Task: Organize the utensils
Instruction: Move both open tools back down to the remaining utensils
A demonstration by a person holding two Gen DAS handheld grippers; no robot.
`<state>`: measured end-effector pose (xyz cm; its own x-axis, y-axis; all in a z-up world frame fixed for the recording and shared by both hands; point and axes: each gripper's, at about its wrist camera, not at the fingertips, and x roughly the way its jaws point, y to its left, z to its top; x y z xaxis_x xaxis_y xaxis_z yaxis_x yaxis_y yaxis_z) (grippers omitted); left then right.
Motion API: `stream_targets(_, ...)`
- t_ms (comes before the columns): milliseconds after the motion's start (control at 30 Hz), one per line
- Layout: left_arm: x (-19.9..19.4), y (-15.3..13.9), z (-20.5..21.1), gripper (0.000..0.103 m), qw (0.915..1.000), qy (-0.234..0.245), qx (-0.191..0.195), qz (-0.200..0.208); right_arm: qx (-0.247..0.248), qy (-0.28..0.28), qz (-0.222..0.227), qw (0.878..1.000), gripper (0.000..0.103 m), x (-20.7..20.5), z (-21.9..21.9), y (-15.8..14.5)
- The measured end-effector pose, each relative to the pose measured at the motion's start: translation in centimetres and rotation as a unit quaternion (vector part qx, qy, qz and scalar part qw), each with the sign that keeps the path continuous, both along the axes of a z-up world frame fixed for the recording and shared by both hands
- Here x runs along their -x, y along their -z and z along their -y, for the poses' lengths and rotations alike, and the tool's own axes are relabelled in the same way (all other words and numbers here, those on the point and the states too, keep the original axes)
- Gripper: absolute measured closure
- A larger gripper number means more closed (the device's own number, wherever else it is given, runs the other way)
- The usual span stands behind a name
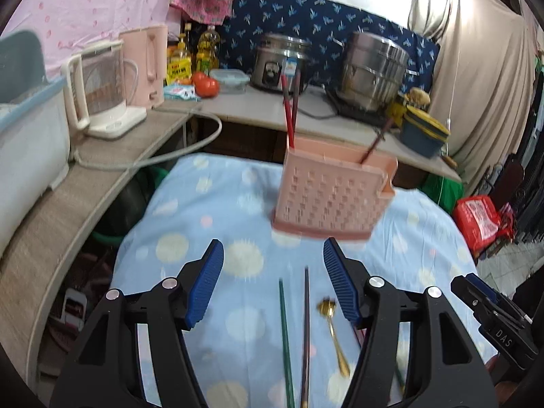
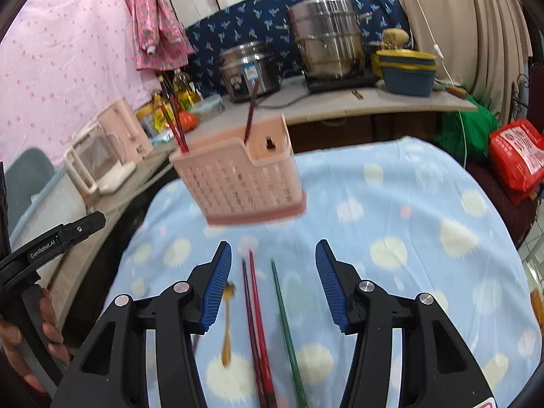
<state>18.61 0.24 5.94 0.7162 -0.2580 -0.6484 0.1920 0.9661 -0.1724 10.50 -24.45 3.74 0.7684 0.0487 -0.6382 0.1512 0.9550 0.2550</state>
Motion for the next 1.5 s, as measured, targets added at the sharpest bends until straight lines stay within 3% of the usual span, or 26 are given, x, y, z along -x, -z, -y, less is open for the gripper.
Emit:
stream_targets(300, 5.9, 6.2, -0.3, 0.045, 0.9972, 0.019, -0.026, -0.068, 0.016, 0.003, -0.063, 0.998, 0.059, 5.9, -0.6, 5.3)
stream_targets(633, 11.0, 10.9, -0.7, 0.045, 0.9918, 0.032, -0.040, -0.117, 0.015, 0.001, -0.106, 0.994, 0.069, 9.7, -1.7, 9.3)
stream_targets(1133, 12.6, 13.4, 0.9, 0.045, 0.9884, 0.054, -0.067, -0.125, 0.017, -0.006, -0.116, 0.993, 0.072, 9.7, -2.3, 10.5)
stream_targets(1367, 12.6, 13.8, 1.2, 0.051, 0.9879, 0.055, -0.090, -0.113, 0.017, -0.006, -0.118, 0.993, 0.072, 9.5, -2.4, 10.7)
stream_targets(1500, 12.5, 13.8, 0.8, 0.055, 0.9885, 0.053, -0.084, -0.114, 0.017, -0.008, -0.119, 0.993, 0.072, 9.5, -2.5, 10.7)
